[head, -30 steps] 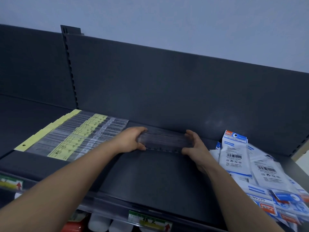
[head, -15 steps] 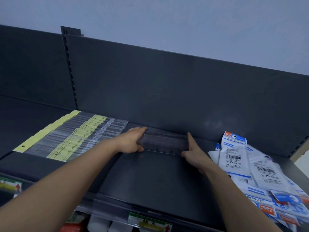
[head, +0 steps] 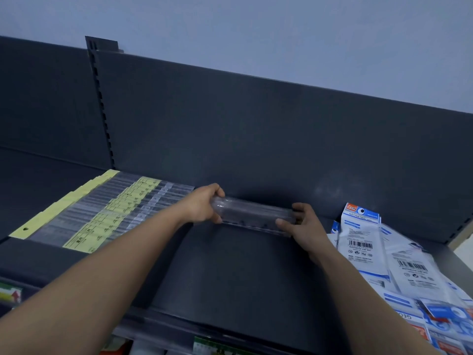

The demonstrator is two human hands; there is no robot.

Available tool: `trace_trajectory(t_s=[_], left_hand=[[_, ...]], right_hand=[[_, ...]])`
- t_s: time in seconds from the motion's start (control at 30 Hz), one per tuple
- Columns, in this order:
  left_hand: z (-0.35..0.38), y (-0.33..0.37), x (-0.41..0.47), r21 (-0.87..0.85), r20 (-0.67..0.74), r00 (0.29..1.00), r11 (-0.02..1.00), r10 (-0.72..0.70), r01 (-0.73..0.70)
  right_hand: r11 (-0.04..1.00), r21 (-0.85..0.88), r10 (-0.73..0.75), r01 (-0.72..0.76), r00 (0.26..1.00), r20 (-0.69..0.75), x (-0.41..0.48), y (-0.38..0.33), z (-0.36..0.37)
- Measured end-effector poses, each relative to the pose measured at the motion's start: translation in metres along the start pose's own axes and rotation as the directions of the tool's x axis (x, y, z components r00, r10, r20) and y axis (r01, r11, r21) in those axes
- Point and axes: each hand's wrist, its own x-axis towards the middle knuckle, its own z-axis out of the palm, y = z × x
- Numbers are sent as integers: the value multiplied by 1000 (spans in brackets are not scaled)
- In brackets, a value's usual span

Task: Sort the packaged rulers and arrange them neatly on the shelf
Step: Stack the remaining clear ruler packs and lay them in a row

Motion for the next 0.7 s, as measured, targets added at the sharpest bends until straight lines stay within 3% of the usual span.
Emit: trace_trajectory(t_s=[0.1, 0.27, 0.47, 0.6, 0.7], left_hand=[[1, 0, 16, 14, -23, 1000, 1000, -12, 12], [-3, 5, 31, 201, 53, 998, 979, -44, 32], [2, 12, 32, 298, 107, 993, 954, -42, 9], [3, 18, 23, 576, 45, 999, 817, -3, -24], [10, 24, 15, 742, -20, 978, 659, 210, -126]], right_hand=[[1000, -16, 17, -18, 1000, -26, 7, 0, 3], [998, -65, 25, -25, 1000, 7, 16, -3, 2], [987, -159, -6, 9, 1000, 22, 23, -3, 3], [977, -205, -57, 53, 998, -14, 21, 0, 4], [965, -240, -109, 101, 994, -19, 18, 3, 6]])
